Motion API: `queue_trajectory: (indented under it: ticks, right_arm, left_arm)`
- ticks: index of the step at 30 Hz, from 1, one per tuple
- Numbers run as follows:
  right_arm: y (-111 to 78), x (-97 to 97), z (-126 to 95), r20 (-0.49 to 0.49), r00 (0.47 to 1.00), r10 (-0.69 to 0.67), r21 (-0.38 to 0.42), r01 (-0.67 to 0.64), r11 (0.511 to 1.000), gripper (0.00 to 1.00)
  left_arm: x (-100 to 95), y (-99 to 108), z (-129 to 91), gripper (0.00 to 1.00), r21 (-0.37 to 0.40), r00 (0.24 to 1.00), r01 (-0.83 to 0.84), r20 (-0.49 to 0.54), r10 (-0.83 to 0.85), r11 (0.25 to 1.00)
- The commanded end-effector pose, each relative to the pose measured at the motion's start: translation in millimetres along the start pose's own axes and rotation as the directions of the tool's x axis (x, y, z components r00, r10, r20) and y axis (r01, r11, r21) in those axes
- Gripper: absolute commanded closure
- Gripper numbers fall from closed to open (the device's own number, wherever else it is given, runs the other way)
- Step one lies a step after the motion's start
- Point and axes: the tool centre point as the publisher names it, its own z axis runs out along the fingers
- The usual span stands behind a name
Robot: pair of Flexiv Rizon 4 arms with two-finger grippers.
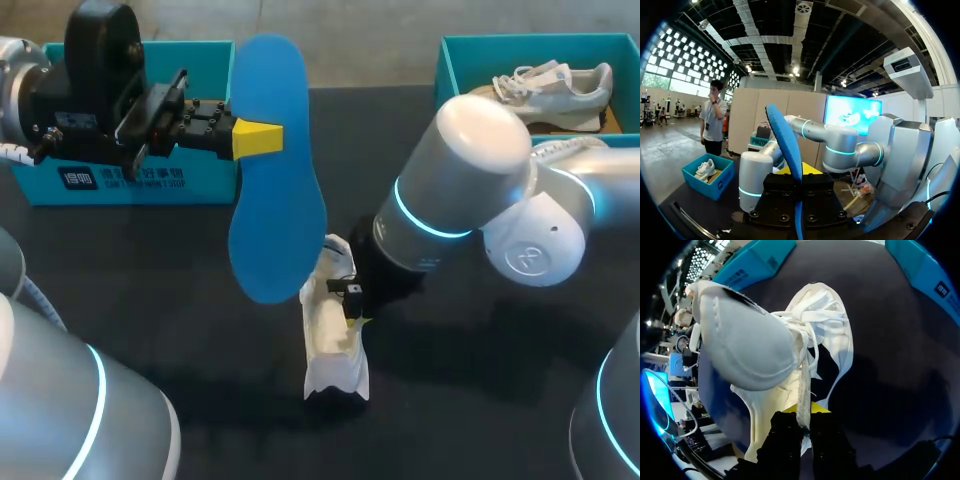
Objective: Take the shoe out of the shoebox, open the shoe tongue, remove and reinsert the insole, then place the shoe into the shoebox
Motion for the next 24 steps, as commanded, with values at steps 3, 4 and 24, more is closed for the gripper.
queue_trajectory:
  ticks: [3, 4, 24]
  right_arm:
    - [3.0, -6.5, 7.0, -0.021, 1.0, 0.0, 0.014, 0.0, 1.0, 1.0]
    - [2.9, -6.9, 7.2, -0.021, 1.0, 0.002, 0.016, -0.002, 1.0, 0.96]
    - [-13.3, 1.2, -53.6, -0.16, 0.986, -0.056, -0.072, 0.045, 0.996, 0.0]
  left_arm:
    - [-1.1, -0.5, 0.5, 1.0, -0.003, 1.0, 0.0, -0.002, 0.0, 1.0]
    - [-1.1, -0.5, 0.5, 1.0, -0.003, 1.0, 0.0, -0.002, 0.0, 1.0]
    - [-1.1, -0.5, 0.5, 1.0, -0.003, 1.0, 0.0, -0.002, 0.0, 1.0]
